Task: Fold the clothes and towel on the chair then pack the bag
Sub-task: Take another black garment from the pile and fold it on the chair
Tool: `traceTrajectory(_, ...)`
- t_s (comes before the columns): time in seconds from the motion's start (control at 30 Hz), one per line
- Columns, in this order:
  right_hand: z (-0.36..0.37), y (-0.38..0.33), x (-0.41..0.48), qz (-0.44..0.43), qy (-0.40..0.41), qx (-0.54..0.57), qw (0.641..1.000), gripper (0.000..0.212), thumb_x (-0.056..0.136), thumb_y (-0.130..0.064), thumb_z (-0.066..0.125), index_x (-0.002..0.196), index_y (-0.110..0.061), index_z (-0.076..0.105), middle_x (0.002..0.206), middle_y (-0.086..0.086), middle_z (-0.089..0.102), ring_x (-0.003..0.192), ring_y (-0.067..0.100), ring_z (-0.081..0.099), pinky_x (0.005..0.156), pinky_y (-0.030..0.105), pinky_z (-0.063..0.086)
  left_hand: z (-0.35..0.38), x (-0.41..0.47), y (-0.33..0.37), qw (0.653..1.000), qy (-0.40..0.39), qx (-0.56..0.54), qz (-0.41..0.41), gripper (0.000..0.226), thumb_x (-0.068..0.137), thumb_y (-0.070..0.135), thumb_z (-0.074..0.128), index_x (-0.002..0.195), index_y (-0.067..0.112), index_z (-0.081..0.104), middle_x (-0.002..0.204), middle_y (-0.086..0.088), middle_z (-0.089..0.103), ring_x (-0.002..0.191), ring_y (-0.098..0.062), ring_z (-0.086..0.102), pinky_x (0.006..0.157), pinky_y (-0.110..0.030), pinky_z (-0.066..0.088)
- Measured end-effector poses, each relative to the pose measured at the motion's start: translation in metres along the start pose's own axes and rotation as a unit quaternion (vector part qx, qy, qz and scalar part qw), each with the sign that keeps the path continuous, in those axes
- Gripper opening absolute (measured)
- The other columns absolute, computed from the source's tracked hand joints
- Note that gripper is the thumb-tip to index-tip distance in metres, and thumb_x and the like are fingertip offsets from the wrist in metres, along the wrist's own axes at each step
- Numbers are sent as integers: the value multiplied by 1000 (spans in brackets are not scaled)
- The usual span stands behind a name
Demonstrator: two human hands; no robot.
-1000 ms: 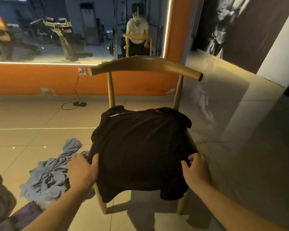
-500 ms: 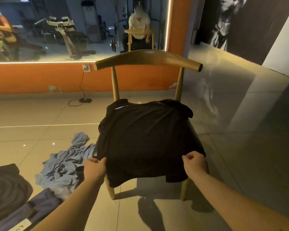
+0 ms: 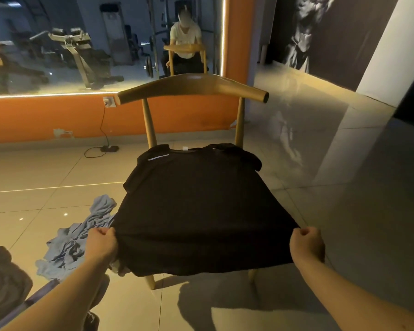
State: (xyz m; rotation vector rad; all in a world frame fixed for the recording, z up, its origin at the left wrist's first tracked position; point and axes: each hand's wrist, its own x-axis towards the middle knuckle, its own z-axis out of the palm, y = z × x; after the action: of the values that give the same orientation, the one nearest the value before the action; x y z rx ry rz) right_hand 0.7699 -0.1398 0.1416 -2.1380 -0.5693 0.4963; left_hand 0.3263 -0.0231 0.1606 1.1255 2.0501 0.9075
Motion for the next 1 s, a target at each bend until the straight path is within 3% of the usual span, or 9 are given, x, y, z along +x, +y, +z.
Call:
traceTrajectory(0.1,-2,11,-3,-32,-31,-43,998,14,96,-24,55,87,-13,55,81,10,61,70,29,59,68,42,52,-4,-5,-3,999,-20,33,-12,24,101,2,46,80,8,35,69,-7,38,59,-20,37,80,-67,50)
traceTrajectory(0.2,-5,15,-1,-19,-63,-99,993,18,93,-29,56,86,-13,56,81,12,64,71,32,61,69,44,55,-6,-9,-5,998,-27,59,-3,13,97,0,47,89,4,37,67,-8,39,59,-21,38,93,-70,46)
traceTrajectory(0.3,-7,7,5,-5,-106,-167,980,26,93,-35,58,96,-11,51,87,5,60,73,26,59,70,41,55,-8,-16,4,997,-22,71,13,22,99,7,49,79,5,39,63,-7,39,57,-20,37,85,-67,50)
traceTrajectory(0.37,-4,-11,7,-36,-57,-189,980,25,91,-38,58,102,-17,49,91,4,57,78,27,58,72,40,51,-8,-16,11,997,-13,71,15,33,101,17,51,71,8,40,62,-8,41,57,-21,38,71,-59,51)
traceTrajectory(0.5,24,-79,-1,-144,-21,-147,978,11,95,-31,57,100,-22,52,85,-1,57,76,20,57,70,37,48,-6,8,22,998,4,61,4,42,103,36,51,89,-3,57,84,-28,58,72,-36,57,79,-54,53)
traceTrajectory(0.57,50,-119,-7,-195,-46,-137,970,9,97,-31,57,101,-24,54,86,-4,57,80,18,59,73,38,52,-3,26,27,998,-2,55,6,51,104,39,50,107,-10,63,100,-33,64,90,-45,63,81,-51,53)
traceTrajectory(0.67,105,-174,-18,-265,-88,-135,951,6,97,-27,61,103,-26,60,94,-5,62,88,15,62,75,35,56,1,53,42,998,-27,62,13,51,105,42,48,105,-7,64,98,-23,66,82,-33,61,68,-36,46)
traceTrajectory(0.87,227,-245,-28,-331,-210,-112,913,21,95,-22,66,116,-22,66,110,-3,64,103,16,62,86,32,54,16,119,67,996,-68,60,20,66,103,52,49,121,-10,63,120,-32,64,114,-47,60,97,-52,48)
traceTrajectory(1.0,295,-278,-26,-347,-248,-93,900,17,95,-21,67,112,-22,67,106,-5,64,102,16,63,80,28,51,28,158,82,991,-134,-3,-27,55,106,49,46,130,1,60,126,-28,65,117,-44,64,89,-45,53)
